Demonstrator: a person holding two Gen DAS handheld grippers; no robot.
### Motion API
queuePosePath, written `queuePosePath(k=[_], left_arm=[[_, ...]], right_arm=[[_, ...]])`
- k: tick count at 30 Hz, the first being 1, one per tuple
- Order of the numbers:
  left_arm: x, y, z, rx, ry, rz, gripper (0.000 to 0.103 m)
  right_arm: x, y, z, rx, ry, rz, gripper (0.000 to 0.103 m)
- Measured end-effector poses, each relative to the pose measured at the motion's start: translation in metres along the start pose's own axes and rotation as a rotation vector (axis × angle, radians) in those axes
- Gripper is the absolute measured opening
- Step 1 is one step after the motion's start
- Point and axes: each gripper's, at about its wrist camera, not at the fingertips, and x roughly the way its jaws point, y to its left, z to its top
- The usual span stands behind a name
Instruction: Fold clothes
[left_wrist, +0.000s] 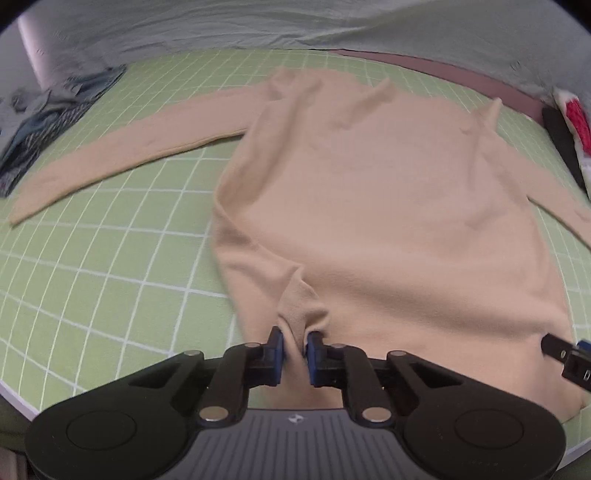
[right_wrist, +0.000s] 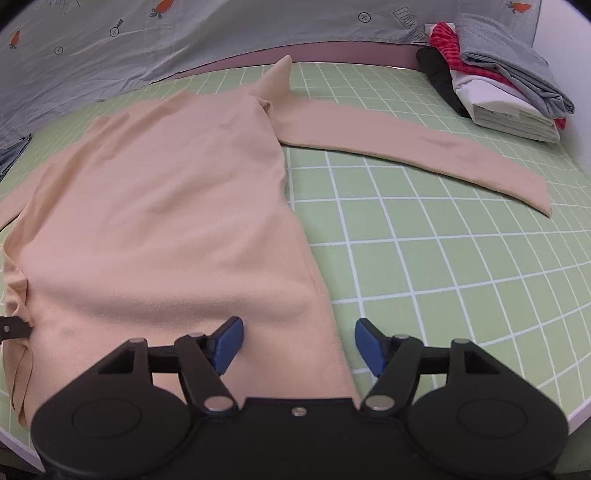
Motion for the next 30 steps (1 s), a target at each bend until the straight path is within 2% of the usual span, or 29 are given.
queuePosePath(k=[5,8,10,15,18,20,24,26,30], left_arm=[[-0.008,0.045,-0.005,-0.142,0.024,0.004,0.015],[-0.012,0.072,-0.009,-0.227,0.039,0.007,0.018],[-0.018,0.079,-0.013,-0.246,0.043,0.049,0.022],[-0.024,0.101,-0.010,-0.323,0.036,0.115,0.023],[-0.028,0.106,-0.006,-0.347,0.021,0.124,0.035],[-0.027,0.103,0.000,-0.337,0.012,0.137,0.047],[-0.033,0.092,0.016,-0.310,-0.029,0.129,0.054],[-0.039,0.091,0.024,-0.326,-0.069,0.123,0.067],[-0.052,0.098,0.045,-0.391,-0.127,0.156,0.070]], right_arm=[[-0.001,0.000,-0.002,0.030,0.004,-0.018,0.072],[0.000,0.005,-0.003,0.029,0.015,-0.022,0.078],[-0.001,0.008,-0.003,0.037,0.026,-0.027,0.078],[0.001,0.010,0.002,0.049,0.053,-0.031,0.078],[0.001,0.012,0.004,0.051,0.057,-0.028,0.076],[0.000,0.016,0.006,0.035,0.049,-0.026,0.076],[-0.002,0.018,0.013,0.005,0.023,-0.019,0.076],[-0.002,0.016,0.017,0.002,0.012,-0.016,0.076],[0.002,0.004,0.025,0.029,0.007,-0.022,0.076]])
